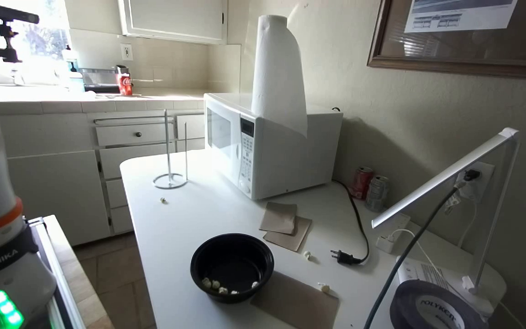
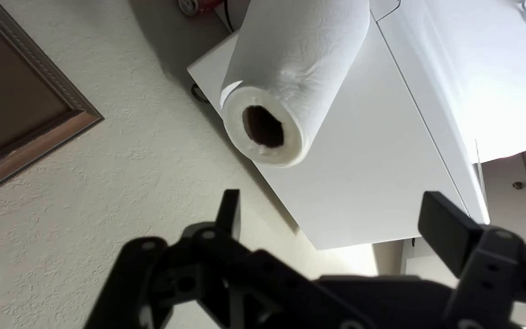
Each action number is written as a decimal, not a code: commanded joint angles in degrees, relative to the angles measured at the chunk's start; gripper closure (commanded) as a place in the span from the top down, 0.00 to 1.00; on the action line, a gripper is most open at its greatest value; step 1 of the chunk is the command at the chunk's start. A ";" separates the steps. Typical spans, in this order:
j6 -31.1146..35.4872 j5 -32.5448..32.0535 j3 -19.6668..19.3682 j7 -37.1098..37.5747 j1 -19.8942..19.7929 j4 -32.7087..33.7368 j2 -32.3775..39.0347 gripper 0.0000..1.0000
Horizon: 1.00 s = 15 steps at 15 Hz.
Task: Pick up the paper towel roll on the microwave
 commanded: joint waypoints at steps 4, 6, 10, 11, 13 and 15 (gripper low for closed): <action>5.44 1.94 -1.48 4.45 -0.88 -17.77 -10.39 1.00; 6.50 1.65 -1.77 5.50 -0.91 -20.48 -11.78 1.00; 9.32 1.13 -2.22 7.37 -0.99 -24.76 -14.01 1.00; 9.93 1.26 -1.78 7.57 -1.70 -25.42 -14.37 1.00; 8.19 0.60 -1.44 6.66 -1.72 -21.67 -11.86 1.00; 8.67 0.59 -1.49 6.98 -1.87 -22.71 -12.58 1.00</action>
